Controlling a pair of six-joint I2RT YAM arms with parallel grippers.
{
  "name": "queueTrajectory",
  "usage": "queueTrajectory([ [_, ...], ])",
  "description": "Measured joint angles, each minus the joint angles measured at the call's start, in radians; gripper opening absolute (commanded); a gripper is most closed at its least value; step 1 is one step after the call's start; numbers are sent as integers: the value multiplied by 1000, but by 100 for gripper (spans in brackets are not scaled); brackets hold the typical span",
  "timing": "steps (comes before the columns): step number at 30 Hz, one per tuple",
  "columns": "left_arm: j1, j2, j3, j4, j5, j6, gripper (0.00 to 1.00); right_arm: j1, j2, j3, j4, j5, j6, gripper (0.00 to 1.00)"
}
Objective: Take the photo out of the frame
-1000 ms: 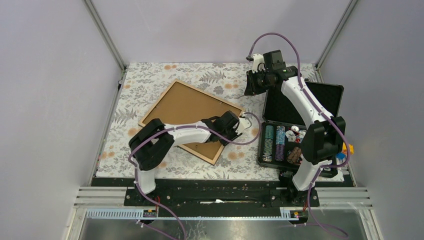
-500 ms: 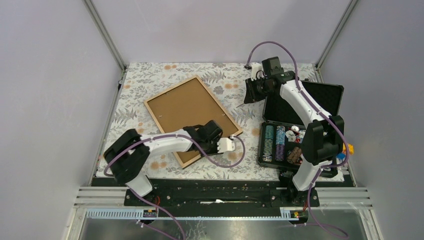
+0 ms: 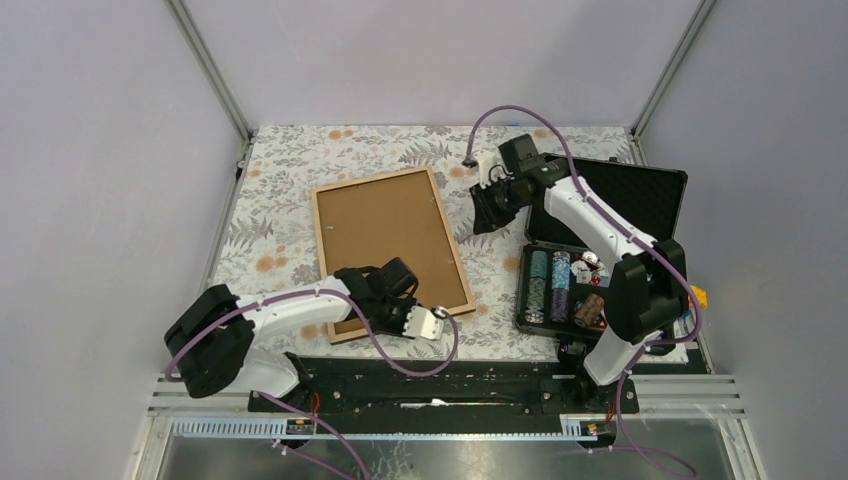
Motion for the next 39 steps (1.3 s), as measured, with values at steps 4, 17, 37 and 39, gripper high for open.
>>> queueTrajectory([
  [4,6,-35,-19,-31,49,-3,45,59,0,0,-2,21,-13,0],
  [17,49,-43,-30,-38,127,-72,53,168,52,-2,-2,122,-54,0],
  [37,53,-45,-40,1,136,-118,51,287,90,-17,9,331,-126,0],
  [39,53,-45,-40,3,136,-118,50,292,90,-18,9,338,-130,0],
])
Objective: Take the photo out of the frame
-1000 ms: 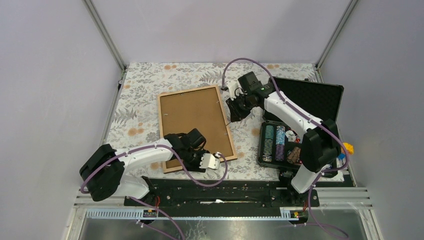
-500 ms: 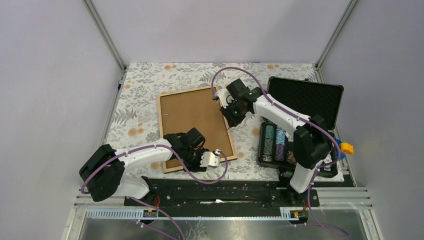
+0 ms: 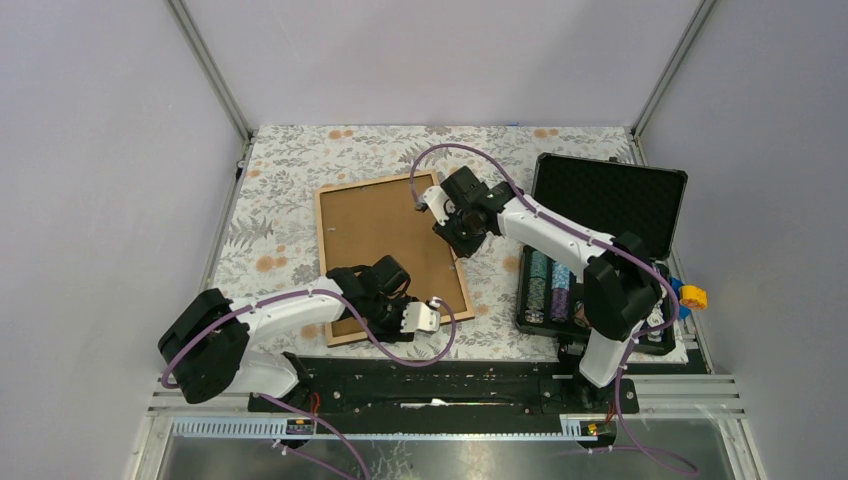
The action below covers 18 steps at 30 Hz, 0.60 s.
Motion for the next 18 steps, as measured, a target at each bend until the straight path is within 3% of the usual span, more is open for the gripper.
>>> queueTrajectory([
  [18,1,2,-1,7,0,-1,49,15,-20,-25,12,7,-10,0],
])
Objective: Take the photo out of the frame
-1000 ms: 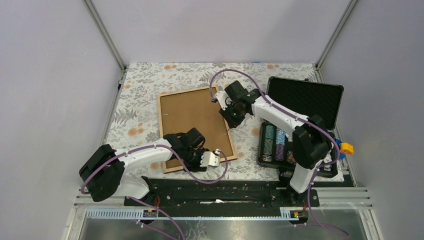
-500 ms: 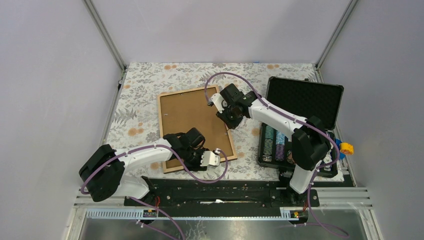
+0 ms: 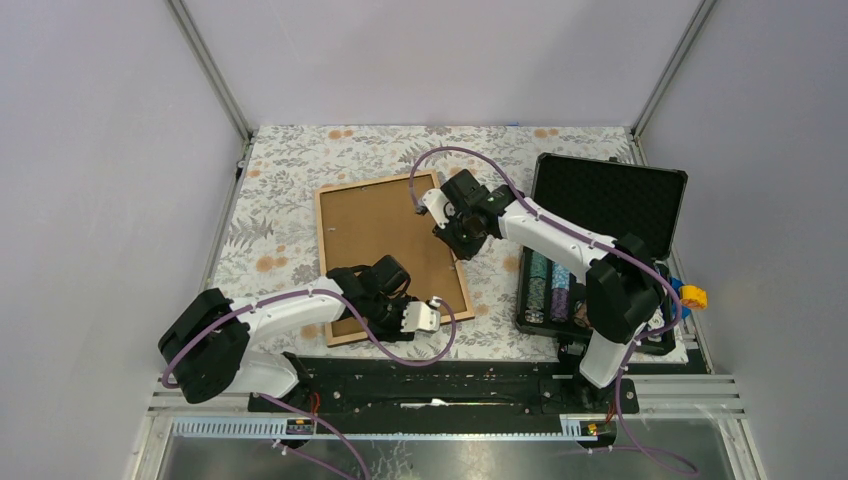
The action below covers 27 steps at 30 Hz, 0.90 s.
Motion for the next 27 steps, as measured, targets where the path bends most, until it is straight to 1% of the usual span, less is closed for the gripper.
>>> queueTrajectory([
  [11,1,1,0,3,0,-8,49,-1,-2,0,-10,-20,-2,0],
  [18,1,3,0,9,1,-11,49,0,-6,0,-57,-101,0,0],
  [27,1,7,-2,23,6,-14,49,0,-6,-3,-65,-131,10,0],
])
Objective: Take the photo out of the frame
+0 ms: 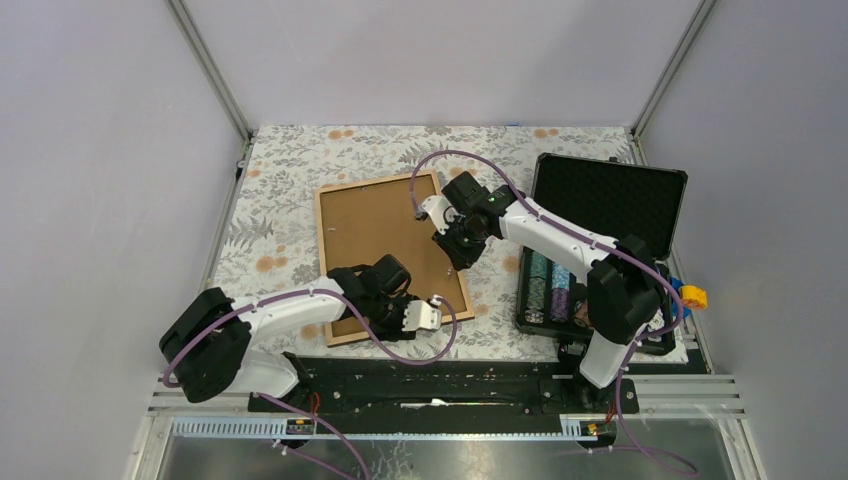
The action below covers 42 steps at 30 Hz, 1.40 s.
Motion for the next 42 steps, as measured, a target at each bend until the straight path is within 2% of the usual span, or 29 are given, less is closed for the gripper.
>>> queueTrajectory([
  [30,1,-5,-6,7,2,1,49,-25,-13,-15,-6,-1,15,0],
  [42,2,-5,-9,10,5,4,49,-26,37,38,21,-5,24,0],
])
